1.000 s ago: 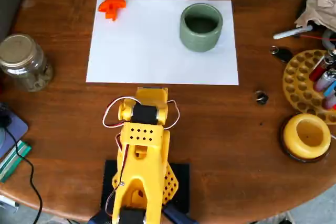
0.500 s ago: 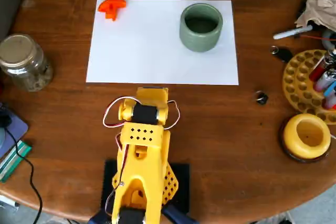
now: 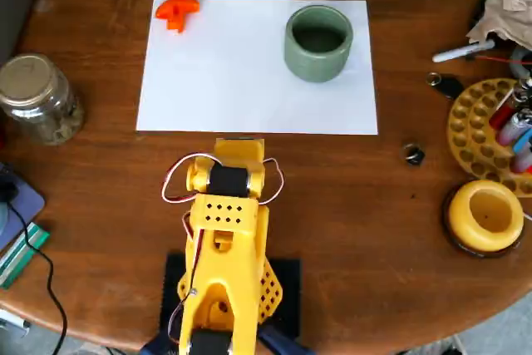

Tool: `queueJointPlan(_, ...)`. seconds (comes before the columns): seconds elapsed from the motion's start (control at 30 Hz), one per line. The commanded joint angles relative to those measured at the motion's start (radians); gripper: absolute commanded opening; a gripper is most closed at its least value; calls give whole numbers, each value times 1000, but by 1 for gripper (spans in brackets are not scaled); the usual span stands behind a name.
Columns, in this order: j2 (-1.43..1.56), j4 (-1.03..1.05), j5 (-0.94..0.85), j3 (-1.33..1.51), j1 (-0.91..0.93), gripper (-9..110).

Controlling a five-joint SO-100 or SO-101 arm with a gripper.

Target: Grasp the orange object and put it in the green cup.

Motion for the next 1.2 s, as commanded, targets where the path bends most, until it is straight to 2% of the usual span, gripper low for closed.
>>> queueJointPlan(0.0, 2, -28, 18, 0, -11, 0)
queueJointPlan(0.1, 2, -61, 196, 0, -6, 0)
queueJointPlan(0.27, 2, -121, 650, 0, -2, 0)
queueJointPlan(0.43, 2, -141, 1204, 0, -25, 0)
queueJointPlan(0.6, 2, -190, 1591, 0, -107, 0)
queueJointPlan(0.77, -37, -304, 1720, 0, -176, 0)
queueJointPlan(1.03, -426, -795, 1735, 0, -224, 0)
queueJointPlan(1.17, -549, -943, 1735, -9, -232, 0)
